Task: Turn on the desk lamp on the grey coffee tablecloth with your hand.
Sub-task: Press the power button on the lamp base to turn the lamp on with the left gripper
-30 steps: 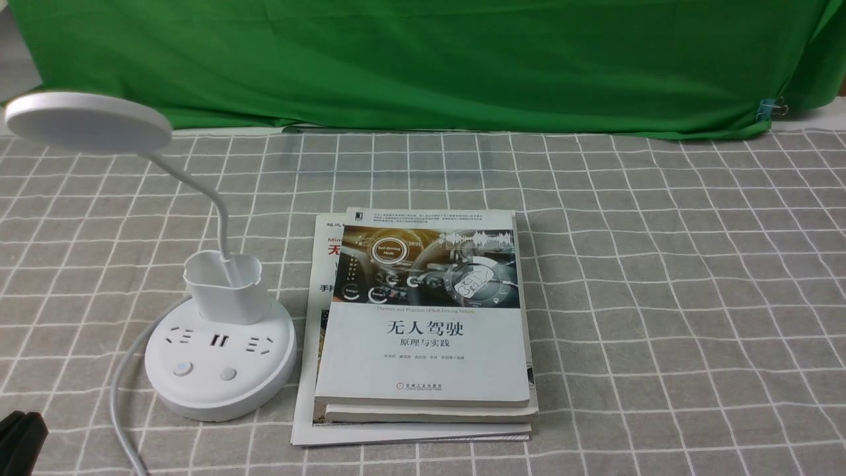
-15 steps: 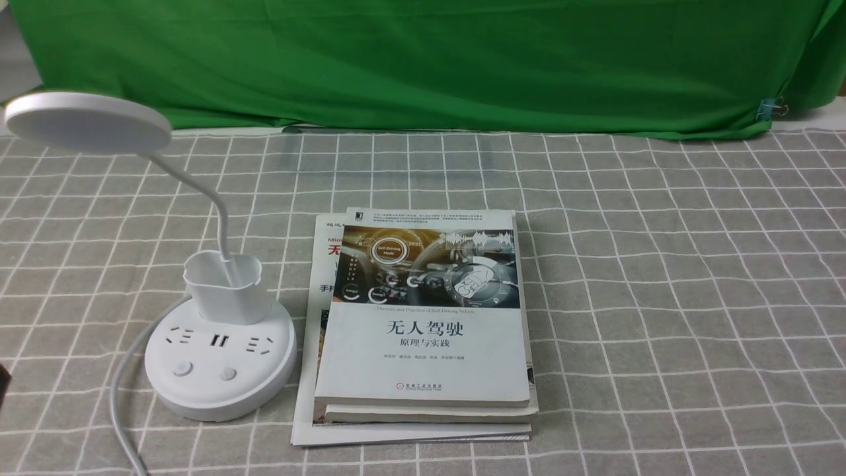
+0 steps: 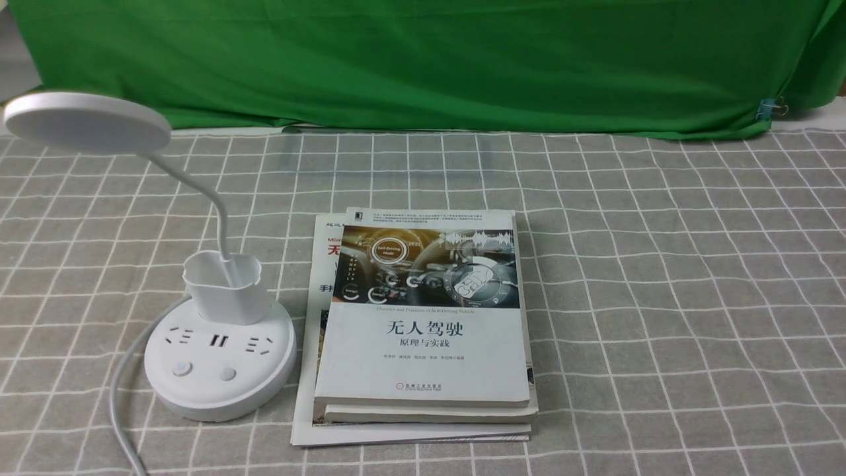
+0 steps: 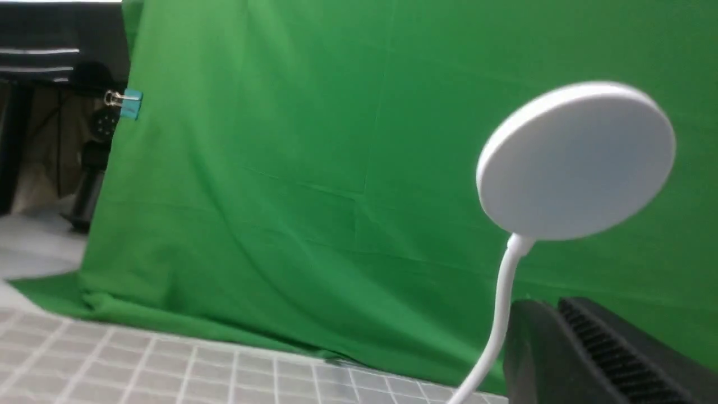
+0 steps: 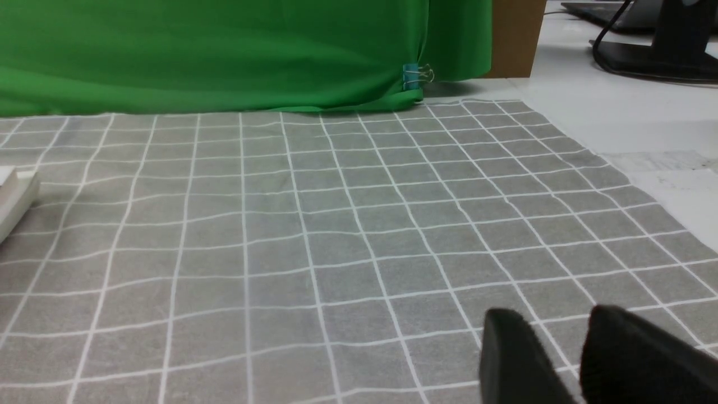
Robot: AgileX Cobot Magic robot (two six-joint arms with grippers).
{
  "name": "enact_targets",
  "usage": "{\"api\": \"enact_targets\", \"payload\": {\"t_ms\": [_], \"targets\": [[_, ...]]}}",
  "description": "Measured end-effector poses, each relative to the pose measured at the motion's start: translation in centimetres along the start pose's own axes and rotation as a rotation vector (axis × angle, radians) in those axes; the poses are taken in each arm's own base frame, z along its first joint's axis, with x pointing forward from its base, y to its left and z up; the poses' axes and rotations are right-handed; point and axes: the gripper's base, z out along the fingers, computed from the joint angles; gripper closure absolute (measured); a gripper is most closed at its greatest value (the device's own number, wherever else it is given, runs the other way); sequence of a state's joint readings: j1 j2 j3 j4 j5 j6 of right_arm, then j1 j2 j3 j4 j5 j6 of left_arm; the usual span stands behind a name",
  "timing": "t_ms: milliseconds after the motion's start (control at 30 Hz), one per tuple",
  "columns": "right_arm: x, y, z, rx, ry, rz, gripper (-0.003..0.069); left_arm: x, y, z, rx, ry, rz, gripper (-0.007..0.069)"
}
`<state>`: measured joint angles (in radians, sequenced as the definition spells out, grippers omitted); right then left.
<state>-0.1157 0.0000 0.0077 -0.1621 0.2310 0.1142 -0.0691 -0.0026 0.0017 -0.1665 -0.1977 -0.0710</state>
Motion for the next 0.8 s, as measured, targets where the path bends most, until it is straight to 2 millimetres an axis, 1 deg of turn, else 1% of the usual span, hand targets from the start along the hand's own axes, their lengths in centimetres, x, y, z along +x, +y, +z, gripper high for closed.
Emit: {"api": "enact_targets", "payload": {"t_ms": [67, 133, 167, 200, 267, 300, 333, 367, 400, 433, 500, 600, 667, 767, 800], "targets": [[0.0, 0.0, 0.0, 0.000, 0.000, 0.000, 0.0414, -0.5, -0.2, 0.1, 0.002, 0.027, -0.015, 0.0606], [0.0, 0.0, 0.0, 0.000, 0.000, 0.000, 0.0414, -2.3, -0.8, 0.4, 0.009, 0.059, -0.023, 0.0606], [0.0, 0.0, 0.0, 0.000, 0.000, 0.000, 0.0414, -3.7, -1.2, 0.8, 0.014, 0.085, -0.023, 0.0606], [0.0, 0.0, 0.0, 0.000, 0.000, 0.000, 0.0414, -3.6, -1.2, 0.9, 0.012, 0.091, -0.022, 0.0606], [0.0, 0.0, 0.0, 0.000, 0.000, 0.000, 0.0414, -5.8, -2.0, 1.8, 0.013, 0.188, -0.017, 0.0606], [0.0, 0.0, 0.0, 0.000, 0.000, 0.000, 0.0414, -6.4, -2.3, 2.6, 0.006, 0.277, -0.016, 0.0606], [0.0, 0.0, 0.0, 0.000, 0.000, 0.000, 0.0414, -6.5, -2.3, 2.6, 0.006, 0.284, -0.016, 0.0606], [0.0, 0.0, 0.0, 0.000, 0.000, 0.000, 0.0414, -6.5, -2.5, 3.8, -0.013, 0.444, -0.009, 0.0606], [0.0, 0.0, 0.0, 0.000, 0.000, 0.000, 0.0414, -6.5, -2.6, 3.8, -0.012, 0.451, -0.009, 0.0606], [0.0, 0.0, 0.0, 0.000, 0.000, 0.000, 0.0414, -5.7, -2.5, 4.8, -0.035, 0.600, 0.013, 0.0606], [0.0, 0.0, 0.0, 0.000, 0.000, 0.000, 0.0414, -4.9, -2.2, 5.7, -0.053, 0.695, 0.048, 0.0606], [0.0, 0.0, 0.0, 0.000, 0.000, 0.000, 0.0414, -3.3, -1.9, 7.3, -0.072, 0.793, 0.059, 0.0606], [0.0, 0.0, 0.0, 0.000, 0.000, 0.000, 0.0414, -2.3, -1.8, 8.6, -0.082, 0.835, 0.029, 0.0606], [0.0, 0.0, 0.0, 0.000, 0.000, 0.000, 0.0414, -0.8, -1.6, 9.8, -0.094, 0.897, 0.008, 0.0606], [0.0, 0.0, 0.0, 0.000, 0.000, 0.000, 0.0414, 0.1, -1.4, 10.5, -0.094, 0.958, 0.013, 0.0606]]}}
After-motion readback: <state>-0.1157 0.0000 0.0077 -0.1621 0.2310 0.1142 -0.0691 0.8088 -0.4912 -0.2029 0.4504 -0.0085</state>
